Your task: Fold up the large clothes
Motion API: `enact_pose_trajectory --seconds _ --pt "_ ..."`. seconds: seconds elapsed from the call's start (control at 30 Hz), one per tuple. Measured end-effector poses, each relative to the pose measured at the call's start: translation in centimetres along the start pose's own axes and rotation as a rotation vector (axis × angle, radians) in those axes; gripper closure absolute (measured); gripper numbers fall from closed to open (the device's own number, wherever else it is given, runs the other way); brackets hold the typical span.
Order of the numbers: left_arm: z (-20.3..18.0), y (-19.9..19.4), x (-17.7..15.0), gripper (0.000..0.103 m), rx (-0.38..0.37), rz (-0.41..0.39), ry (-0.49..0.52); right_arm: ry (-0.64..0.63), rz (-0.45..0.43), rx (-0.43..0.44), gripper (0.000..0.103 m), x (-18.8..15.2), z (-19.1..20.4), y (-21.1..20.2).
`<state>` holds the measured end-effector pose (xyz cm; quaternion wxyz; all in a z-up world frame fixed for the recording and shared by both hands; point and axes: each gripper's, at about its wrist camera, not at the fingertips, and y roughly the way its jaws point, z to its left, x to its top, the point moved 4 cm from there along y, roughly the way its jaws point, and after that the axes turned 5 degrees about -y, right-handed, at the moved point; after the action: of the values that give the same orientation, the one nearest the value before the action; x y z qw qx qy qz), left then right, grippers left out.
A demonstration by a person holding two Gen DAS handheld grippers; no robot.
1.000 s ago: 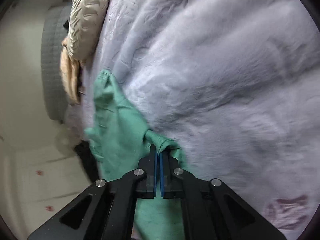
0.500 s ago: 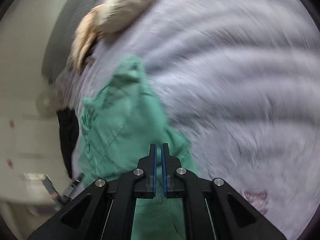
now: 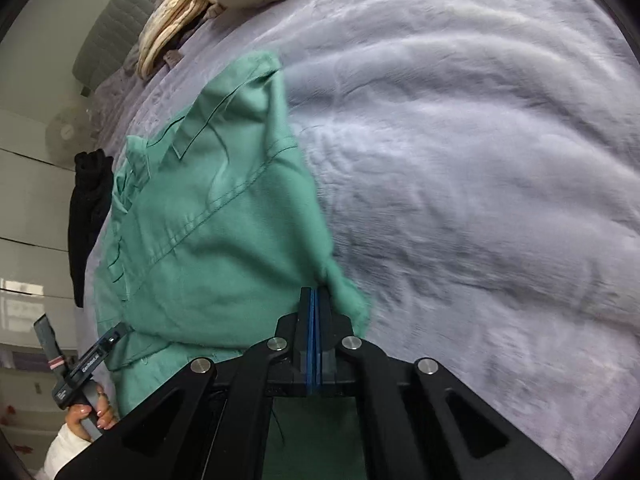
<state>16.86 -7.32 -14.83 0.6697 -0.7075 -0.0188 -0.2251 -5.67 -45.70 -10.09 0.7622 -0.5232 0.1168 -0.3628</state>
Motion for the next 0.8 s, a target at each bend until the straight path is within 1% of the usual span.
enact_pose_trajectory --seconds 0.03,0.07,0.17,0.27,0.37,0.47,0.53,0.57,0.6,0.67,0.7,0.73,0.77,0.8 --pt "0.8 -0.3 -0.4 0.035 0.007 0.006 -0.016 0.006 -0.001 0.005 0.103 -0.2 -0.1 -0.6" --pt "1.7 -0.7 -0.8 0.035 0.012 0.014 -0.038 0.008 -0.003 0.005 0.100 -0.3 -0.2 -1.3" --pt "4.1 -1.7 -2.1 0.035 0.030 0.041 -0.103 0.008 -0.002 -0.003 0.100 -1.1 -0.3 -2.6" --pt "5.1 -2.3 -3.8 0.035 0.041 0.070 -0.136 0.027 0.015 0.008 0.100 -2.1 -0.6 -3.2" --pt "5.1 -2.9 -5.4 0.035 0.053 0.100 -0.139 0.037 0.041 0.010 0.100 -3.1 -0.7 -3.3" --pt "4.2 -3.7 -7.1 0.035 0.037 0.122 -0.144 0.036 0.072 0.010 0.100 -4.2 -0.5 -3.3" --pt "3.8 -4.3 -7.9 0.035 0.042 0.130 -0.145 0.030 0.100 0.005 0.100 -5.0 -0.1 -3.6" --pt "3.4 -4.5 -8.3 0.031 0.038 0.133 -0.144 0.025 0.107 0.010 0.099 -5.2 0.1 -3.6" --pt "3.1 -4.8 -8.6 0.016 0.034 0.135 -0.143 0.014 0.114 0.014 0.099 -5.6 0.5 -3.8" --pt "2.5 -5.7 -9.3 0.004 0.033 0.122 -0.153 -0.004 0.128 0.017 0.099 -6.3 1.1 -4.1" --pt "2.2 -6.2 -9.8 0.004 0.031 0.110 -0.155 -0.007 0.136 0.020 0.096 -6.6 1.3 -4.2" --pt "2.0 -6.6 -10.0 0.004 0.030 0.107 -0.151 -0.010 0.146 0.020 0.081 -7.0 1.6 -4.3" --pt "1.9 -7.1 -10.4 0.004 0.031 0.108 -0.146 -0.014 0.150 0.018 0.057 -7.3 1.8 -4.4" --pt "1.8 -7.4 -11.0 0.004 0.033 0.113 -0.143 -0.022 0.147 0.017 0.047 -7.7 2.1 -4.6"
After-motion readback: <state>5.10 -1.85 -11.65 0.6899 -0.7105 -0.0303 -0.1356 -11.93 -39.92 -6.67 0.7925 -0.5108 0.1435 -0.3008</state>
